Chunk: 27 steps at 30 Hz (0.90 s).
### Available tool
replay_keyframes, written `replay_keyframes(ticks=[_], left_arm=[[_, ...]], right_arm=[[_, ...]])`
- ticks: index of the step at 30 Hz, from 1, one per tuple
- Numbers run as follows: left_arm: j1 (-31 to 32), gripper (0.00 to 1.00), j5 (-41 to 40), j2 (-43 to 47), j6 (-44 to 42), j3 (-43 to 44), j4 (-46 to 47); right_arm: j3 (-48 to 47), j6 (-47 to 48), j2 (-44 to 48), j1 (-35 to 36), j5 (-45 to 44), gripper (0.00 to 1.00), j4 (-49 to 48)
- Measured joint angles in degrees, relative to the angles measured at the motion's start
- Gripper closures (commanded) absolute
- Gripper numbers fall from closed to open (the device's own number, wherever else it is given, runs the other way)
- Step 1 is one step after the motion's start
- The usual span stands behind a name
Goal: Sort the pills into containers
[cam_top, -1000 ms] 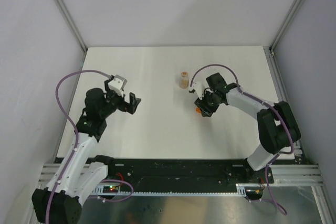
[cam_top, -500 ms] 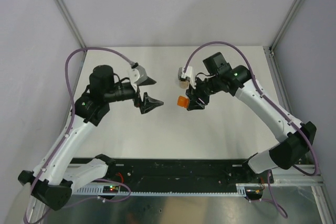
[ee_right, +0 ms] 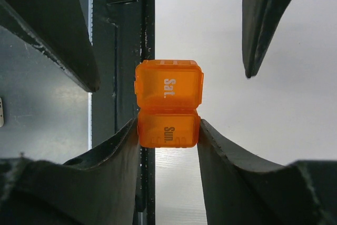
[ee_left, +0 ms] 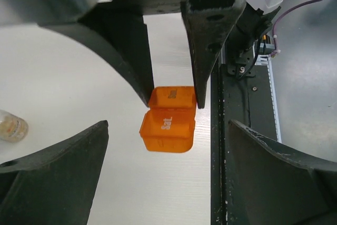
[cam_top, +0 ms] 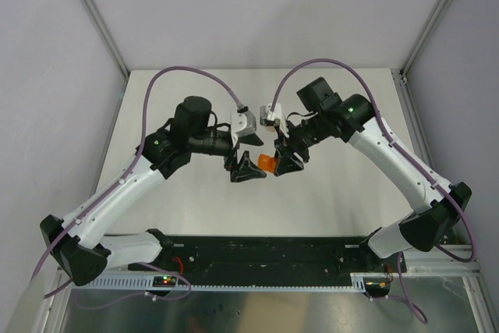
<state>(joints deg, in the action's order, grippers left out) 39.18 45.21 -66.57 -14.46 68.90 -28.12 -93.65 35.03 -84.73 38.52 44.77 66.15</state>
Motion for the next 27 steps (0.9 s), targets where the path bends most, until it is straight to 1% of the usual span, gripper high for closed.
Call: replay_keyframes(ticks=[7, 19, 27], left_arm=[[1.92, 0.24, -0.2, -1.18, -1.09, 1.53, -0.07], [2.34, 0.45, -1.03, -2.19, -1.18, 1.66, -0.35], [2.71, 0.65, -0.85, -3.23, -0.76, 2.34, -0.79]], right_arm=[[0.0, 0.2, 0.0, 0.13, 0.76, 1.0, 0.5], [0.0, 0.2, 0.72, 0.33, 0.81, 1.0, 0.94], [0.0, 0.13, 1.27, 0.42, -1.09, 1.0, 0.98]])
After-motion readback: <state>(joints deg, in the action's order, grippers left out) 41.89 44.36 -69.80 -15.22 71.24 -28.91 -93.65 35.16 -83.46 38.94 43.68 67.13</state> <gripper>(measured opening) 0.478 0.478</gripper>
